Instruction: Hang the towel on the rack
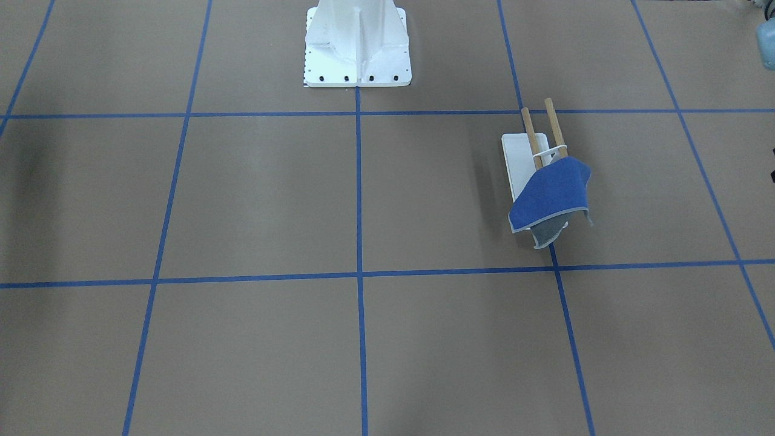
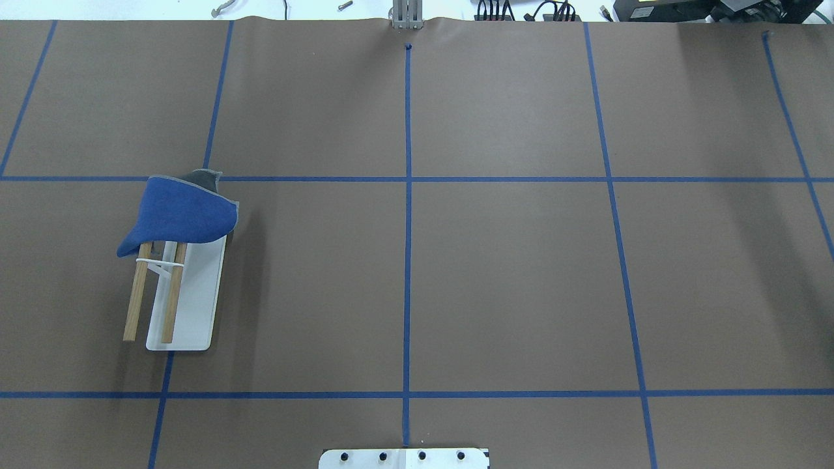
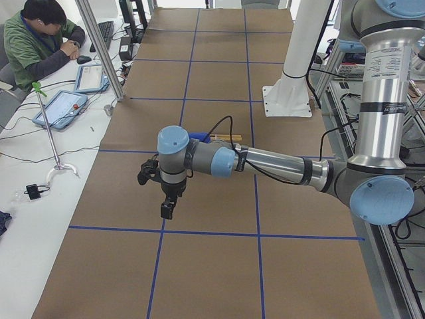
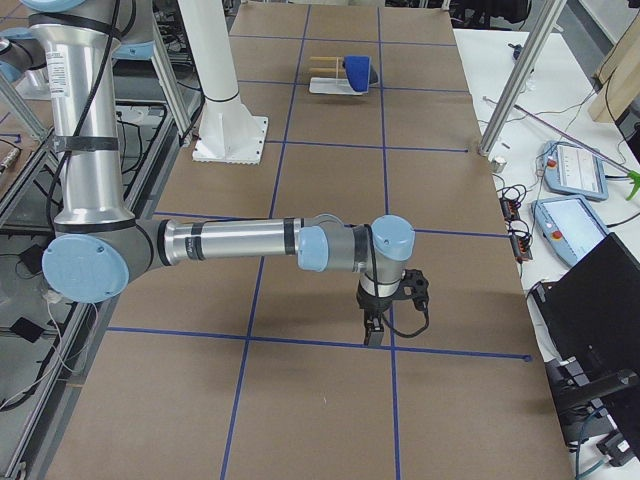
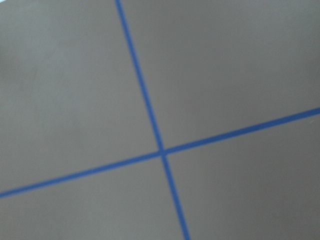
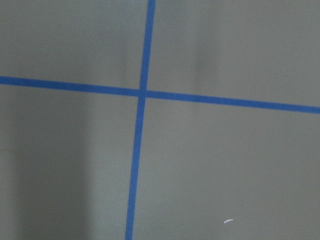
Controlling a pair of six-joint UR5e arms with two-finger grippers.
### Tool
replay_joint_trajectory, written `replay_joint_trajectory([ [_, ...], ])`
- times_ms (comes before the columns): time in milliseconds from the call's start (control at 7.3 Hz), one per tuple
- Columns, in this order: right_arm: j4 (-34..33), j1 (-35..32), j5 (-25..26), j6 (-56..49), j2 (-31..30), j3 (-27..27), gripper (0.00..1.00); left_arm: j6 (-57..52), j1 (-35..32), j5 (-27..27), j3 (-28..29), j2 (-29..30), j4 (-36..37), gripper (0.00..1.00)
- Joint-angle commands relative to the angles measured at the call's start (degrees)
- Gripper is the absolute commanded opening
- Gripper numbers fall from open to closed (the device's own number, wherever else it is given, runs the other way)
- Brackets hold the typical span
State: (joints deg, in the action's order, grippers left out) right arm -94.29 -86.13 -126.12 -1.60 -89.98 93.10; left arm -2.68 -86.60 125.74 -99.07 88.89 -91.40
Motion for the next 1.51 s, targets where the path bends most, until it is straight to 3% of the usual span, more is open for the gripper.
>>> replay_joint_trajectory([
  [0, 0.07, -0.09, -0.52, 0.72, -1.69, -0.37, 1.00, -0.57, -2.69, 0.21, 1.51, -2.32, -0.01, 0.99],
  [274, 0.07, -0.09, -2.02, 0.46, -1.60, 2.68, 1.00, -0.22, -2.61, 1.26, 1.87, -2.14, 5.85, 0.99],
  [1369, -0.02, 0.43, -2.28, 0.46, -1.69, 4.72, 1.00, -0.83, -2.08, 1.53, 0.73, -1.88, 5.09, 0.99],
])
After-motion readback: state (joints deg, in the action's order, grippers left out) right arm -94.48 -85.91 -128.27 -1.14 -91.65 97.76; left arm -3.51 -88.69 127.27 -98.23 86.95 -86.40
